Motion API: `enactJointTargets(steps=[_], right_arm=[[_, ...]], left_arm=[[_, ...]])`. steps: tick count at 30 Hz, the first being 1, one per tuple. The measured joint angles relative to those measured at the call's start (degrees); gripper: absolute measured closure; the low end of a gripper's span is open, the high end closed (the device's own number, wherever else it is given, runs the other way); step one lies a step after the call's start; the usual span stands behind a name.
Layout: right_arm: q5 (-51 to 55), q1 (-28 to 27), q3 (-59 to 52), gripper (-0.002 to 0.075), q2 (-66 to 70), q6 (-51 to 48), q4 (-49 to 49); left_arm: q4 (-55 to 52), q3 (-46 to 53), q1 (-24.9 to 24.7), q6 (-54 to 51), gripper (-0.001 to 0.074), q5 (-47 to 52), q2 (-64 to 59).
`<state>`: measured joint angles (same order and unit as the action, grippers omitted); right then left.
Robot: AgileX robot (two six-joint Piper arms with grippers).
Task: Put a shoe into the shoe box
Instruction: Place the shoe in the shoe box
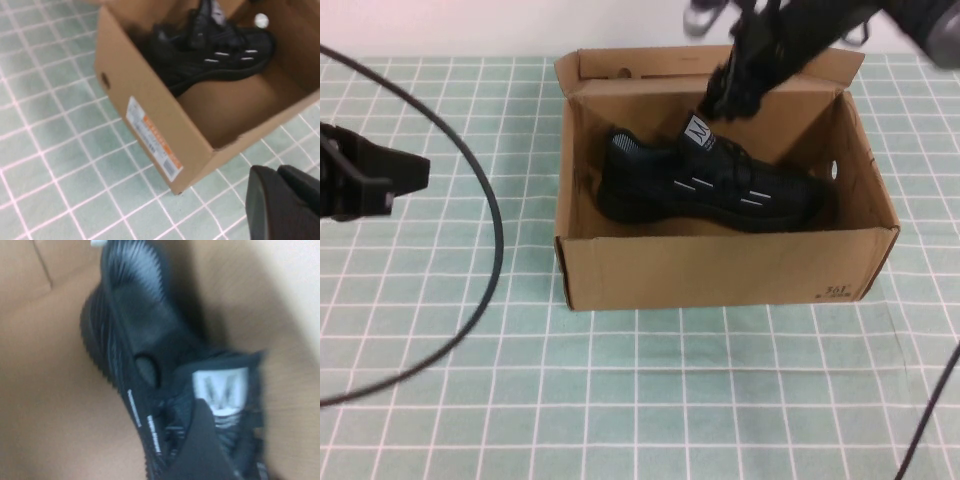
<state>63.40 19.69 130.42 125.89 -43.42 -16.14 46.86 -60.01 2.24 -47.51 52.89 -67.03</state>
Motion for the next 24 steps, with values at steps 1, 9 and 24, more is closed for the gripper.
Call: enactJointTargets(steps=[1, 9, 24], right_arm=[[0.09, 0.0, 0.0, 0.0294, -1.15, 0.49, 0.15], [4.2, 0.0, 0.13, 0.0579, -15.47, 5.12, 0.5], [9.54, 0.0, -0.34, 0.0732, -45.51, 16.41, 4.26]], left_arm=[[0.25, 0.0, 0.0, -1.34, 0.0739, 0.54, 0.56], [8.43, 0.09, -3.99, -17.66, 0.0739, 12.39, 8.18], [-21.94, 0.09, -12.59, -5.55, 0.0739, 1.99, 29.87]])
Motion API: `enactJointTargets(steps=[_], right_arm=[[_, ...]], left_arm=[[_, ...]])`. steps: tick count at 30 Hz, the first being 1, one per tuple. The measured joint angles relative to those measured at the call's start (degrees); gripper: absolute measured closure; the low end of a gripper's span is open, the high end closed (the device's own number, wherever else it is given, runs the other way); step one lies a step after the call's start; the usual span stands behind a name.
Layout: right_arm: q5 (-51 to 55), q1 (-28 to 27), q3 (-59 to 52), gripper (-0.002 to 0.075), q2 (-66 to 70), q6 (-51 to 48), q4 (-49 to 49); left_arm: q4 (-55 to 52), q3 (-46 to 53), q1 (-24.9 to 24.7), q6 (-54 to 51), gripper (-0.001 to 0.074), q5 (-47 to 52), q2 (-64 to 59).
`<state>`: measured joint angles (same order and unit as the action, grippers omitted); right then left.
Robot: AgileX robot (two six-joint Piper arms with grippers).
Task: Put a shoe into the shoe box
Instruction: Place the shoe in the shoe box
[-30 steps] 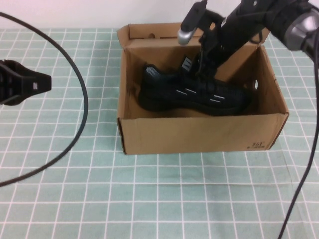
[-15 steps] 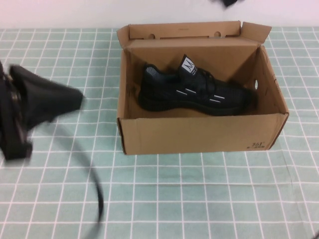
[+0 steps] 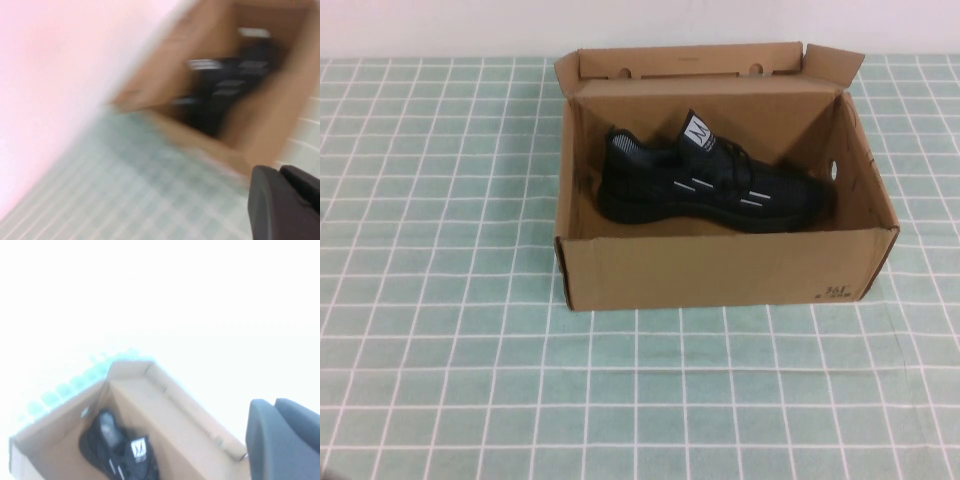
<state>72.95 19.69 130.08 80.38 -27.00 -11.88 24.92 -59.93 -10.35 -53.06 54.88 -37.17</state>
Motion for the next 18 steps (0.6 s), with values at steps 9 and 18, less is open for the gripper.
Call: enactJointTargets(steps=[9, 18], right_arm=[[-1.5, 0.0, -23.72, 0.0732, -21.28, 4.06, 7.0], [-27.25, 0.0, -67.33, 0.0732, -43.76, 8.39, 8.52]], left_arm=[[-15.34, 1.22, 0.0, 28.09, 0.0739, -14.53, 6.52], [-2.17, 12.47, 0.0, 29.39, 0.0739, -25.92, 11.72]])
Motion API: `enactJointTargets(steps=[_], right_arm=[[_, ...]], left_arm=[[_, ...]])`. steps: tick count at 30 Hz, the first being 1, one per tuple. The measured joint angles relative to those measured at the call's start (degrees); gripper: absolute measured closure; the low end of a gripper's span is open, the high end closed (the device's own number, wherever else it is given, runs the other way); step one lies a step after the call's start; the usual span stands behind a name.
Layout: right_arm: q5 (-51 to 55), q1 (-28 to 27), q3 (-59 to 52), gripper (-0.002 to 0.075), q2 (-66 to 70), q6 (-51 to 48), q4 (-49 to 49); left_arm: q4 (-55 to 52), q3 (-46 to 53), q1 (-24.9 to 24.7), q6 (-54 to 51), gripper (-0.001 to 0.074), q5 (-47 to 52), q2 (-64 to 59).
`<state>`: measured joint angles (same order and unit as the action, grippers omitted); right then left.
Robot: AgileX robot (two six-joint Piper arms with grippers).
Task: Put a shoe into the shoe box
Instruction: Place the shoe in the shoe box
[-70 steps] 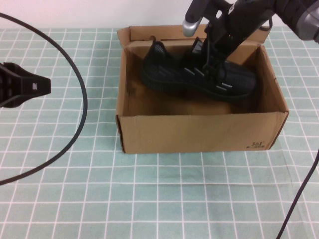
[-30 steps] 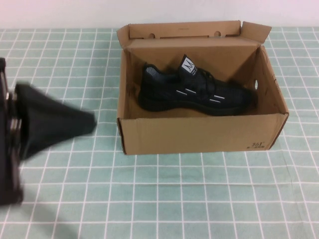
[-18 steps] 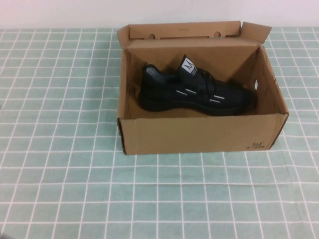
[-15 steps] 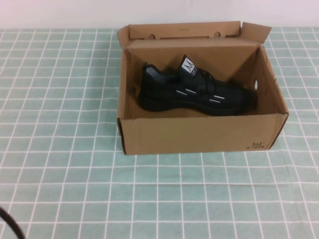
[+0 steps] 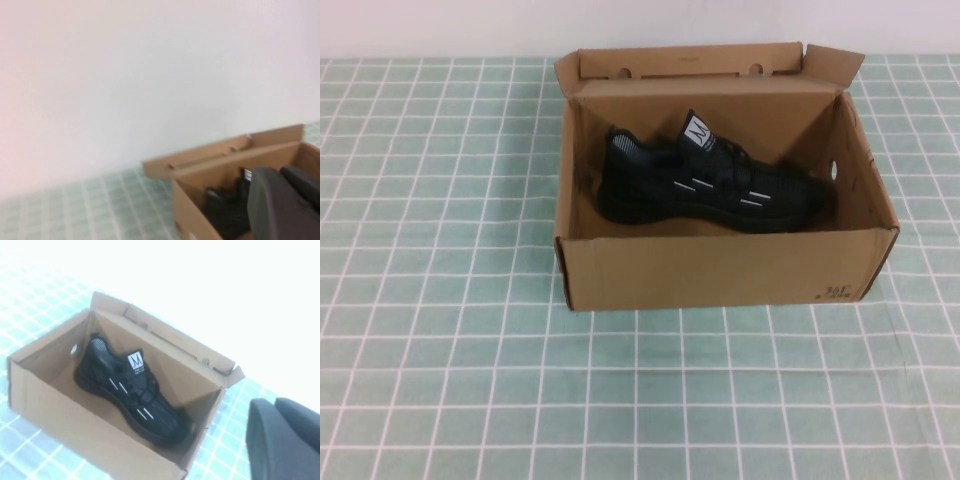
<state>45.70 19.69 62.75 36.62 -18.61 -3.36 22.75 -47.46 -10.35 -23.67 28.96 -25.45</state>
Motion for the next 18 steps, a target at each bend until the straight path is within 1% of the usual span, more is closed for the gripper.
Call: enactJointTargets(steps=[5, 9, 13, 18], right_arm=[[-16.88, 0.0, -22.19, 0.0732, -10.52, 2.11, -0.14], [-24.64, 0.0, -34.51, 0.0733, -15.97, 4.32, -1.18], [-28.85, 0.0, -40.4, 0.0734, -17.73, 4.64, -1.2], [-29.47, 0.0, -41.12, 0.0734, -18.05, 4.77, -1.2]], left_arm=[[5.03, 4.75, 0.0, 0.07, 0.0739, -0.39, 0.0], [5.49, 5.83, 0.0, 0.14, 0.0739, -0.72, 0.0], [5.61, 5.96, 0.0, 0.14, 0.0739, -1.2, 0.0], [5.71, 5.96, 0.0, 0.21, 0.0739, -1.2, 0.0]])
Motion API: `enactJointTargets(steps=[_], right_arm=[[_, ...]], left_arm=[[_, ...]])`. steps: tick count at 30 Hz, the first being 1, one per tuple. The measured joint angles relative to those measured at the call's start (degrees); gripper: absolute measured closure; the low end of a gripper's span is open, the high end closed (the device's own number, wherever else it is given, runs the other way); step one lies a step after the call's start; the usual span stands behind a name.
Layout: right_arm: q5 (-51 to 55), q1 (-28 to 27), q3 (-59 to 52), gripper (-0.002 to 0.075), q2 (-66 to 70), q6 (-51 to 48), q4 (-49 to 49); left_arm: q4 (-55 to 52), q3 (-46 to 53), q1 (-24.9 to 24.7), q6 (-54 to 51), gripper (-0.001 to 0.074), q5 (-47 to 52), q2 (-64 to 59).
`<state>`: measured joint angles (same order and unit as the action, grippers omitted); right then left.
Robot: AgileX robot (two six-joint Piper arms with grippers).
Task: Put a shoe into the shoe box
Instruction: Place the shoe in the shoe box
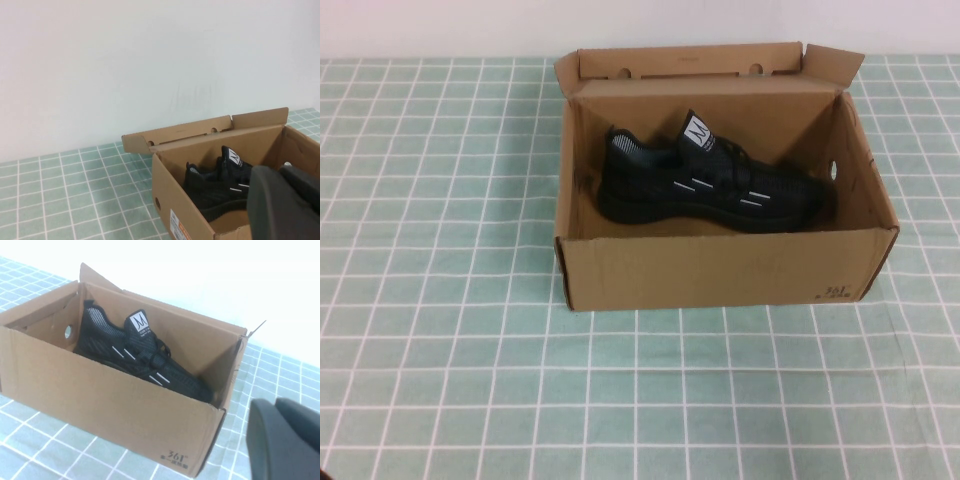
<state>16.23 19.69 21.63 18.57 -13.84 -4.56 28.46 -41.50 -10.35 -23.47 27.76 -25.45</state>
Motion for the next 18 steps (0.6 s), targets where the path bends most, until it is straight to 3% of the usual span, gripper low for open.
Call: enactJointTargets(steps=[18], right_arm=[[0.0, 0.0, -0.21, 0.0734, 0.0, 0.0, 0.0]], left_arm=[[0.0, 1.62, 0.0, 0.0, 0.0739, 0.11, 0.52]])
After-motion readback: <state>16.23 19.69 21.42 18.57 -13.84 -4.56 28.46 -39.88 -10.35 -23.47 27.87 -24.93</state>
